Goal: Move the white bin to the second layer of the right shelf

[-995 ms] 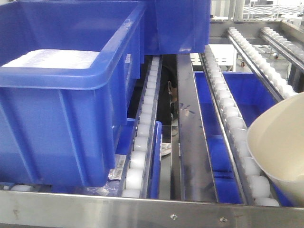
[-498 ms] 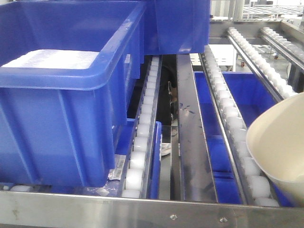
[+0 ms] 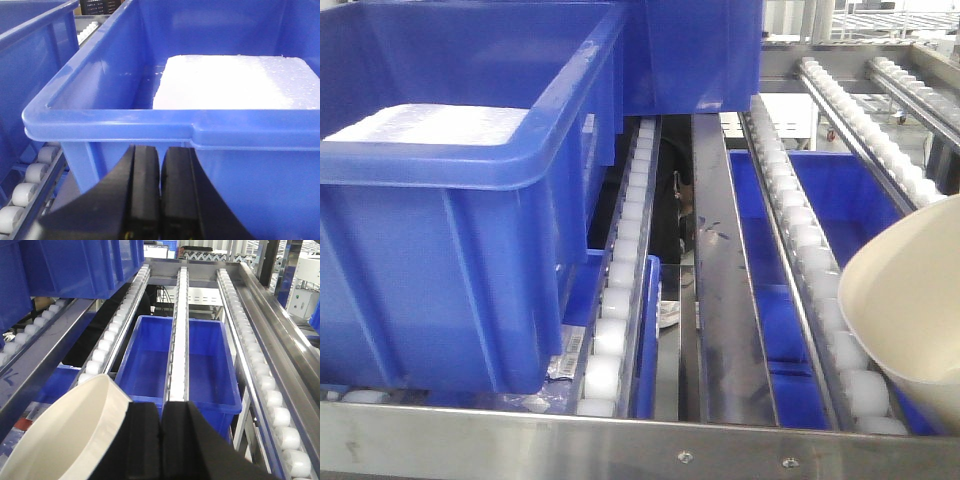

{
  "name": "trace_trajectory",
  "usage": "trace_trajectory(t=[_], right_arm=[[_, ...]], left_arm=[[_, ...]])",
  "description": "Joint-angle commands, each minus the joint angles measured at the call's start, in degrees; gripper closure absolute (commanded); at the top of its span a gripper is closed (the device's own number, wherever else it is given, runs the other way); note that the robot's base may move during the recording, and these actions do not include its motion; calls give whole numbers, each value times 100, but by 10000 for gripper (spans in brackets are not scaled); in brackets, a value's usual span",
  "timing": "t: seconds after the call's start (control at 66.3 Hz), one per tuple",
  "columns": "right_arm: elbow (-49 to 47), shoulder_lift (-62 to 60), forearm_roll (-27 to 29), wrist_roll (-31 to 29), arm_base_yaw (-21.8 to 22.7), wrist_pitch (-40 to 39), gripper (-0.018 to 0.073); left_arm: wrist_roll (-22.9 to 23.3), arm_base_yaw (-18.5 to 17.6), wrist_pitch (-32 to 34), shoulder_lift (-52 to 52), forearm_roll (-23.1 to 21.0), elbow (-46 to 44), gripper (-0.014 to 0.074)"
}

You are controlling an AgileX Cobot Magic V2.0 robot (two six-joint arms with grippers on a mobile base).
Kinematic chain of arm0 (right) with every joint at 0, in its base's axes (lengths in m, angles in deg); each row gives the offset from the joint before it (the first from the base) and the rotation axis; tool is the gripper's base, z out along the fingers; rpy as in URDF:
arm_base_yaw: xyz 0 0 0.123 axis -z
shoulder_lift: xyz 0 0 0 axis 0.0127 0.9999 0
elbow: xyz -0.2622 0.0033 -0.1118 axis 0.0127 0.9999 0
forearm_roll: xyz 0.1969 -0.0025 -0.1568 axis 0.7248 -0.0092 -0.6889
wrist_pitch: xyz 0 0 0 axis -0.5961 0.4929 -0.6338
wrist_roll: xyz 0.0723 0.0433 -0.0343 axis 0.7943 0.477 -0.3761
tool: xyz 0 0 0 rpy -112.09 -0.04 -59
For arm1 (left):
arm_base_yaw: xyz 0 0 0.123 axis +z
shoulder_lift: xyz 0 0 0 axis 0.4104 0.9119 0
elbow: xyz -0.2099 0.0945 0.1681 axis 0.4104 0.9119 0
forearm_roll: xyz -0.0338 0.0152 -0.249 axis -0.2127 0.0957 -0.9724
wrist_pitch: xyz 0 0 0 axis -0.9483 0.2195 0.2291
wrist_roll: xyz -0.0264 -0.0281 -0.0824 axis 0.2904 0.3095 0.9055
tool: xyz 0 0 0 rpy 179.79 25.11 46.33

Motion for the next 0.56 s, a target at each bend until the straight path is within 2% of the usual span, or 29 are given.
trace_trajectory(t=[0.0, 0.543], right_arm=[[-92, -111, -41, 13, 1, -513, 511], [-92, -111, -41, 13, 1, -513, 511]], left_arm=[[17, -24, 487, -92, 0, 211, 512], [17, -24, 487, -92, 0, 211, 512]])
